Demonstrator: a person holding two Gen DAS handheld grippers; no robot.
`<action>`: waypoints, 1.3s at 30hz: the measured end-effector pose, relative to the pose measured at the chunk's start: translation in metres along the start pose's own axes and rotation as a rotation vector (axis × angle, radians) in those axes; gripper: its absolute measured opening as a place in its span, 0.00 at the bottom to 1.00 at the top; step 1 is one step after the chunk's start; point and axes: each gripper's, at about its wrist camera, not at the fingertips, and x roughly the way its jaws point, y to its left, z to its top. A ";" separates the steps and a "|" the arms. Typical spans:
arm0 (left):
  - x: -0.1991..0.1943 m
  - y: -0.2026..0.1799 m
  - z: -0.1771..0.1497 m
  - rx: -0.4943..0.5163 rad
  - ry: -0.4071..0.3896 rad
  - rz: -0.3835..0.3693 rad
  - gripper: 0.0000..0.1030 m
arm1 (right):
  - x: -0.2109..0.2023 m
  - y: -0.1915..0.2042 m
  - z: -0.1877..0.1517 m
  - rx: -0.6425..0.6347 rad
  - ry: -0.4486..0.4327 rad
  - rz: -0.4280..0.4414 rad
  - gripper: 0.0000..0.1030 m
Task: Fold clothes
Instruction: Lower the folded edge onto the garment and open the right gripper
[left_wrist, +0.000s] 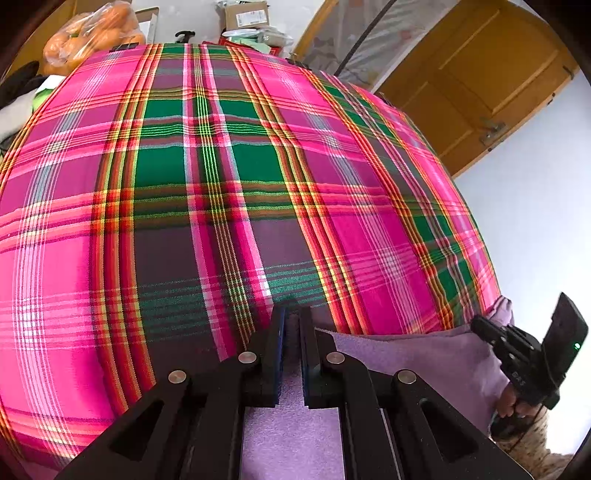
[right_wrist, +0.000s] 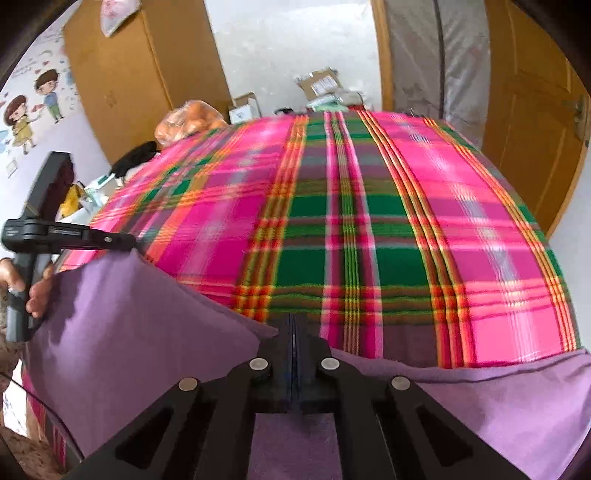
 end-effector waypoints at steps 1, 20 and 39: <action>0.000 0.000 0.000 -0.003 0.002 -0.002 0.09 | -0.003 0.004 0.000 -0.017 -0.003 0.008 0.12; -0.135 0.115 -0.040 -0.344 -0.157 0.173 0.24 | -0.001 0.090 0.016 -0.095 -0.019 0.133 0.23; -0.162 0.233 -0.109 -0.775 -0.184 -0.071 0.41 | 0.038 0.159 0.004 -0.163 0.096 0.257 0.23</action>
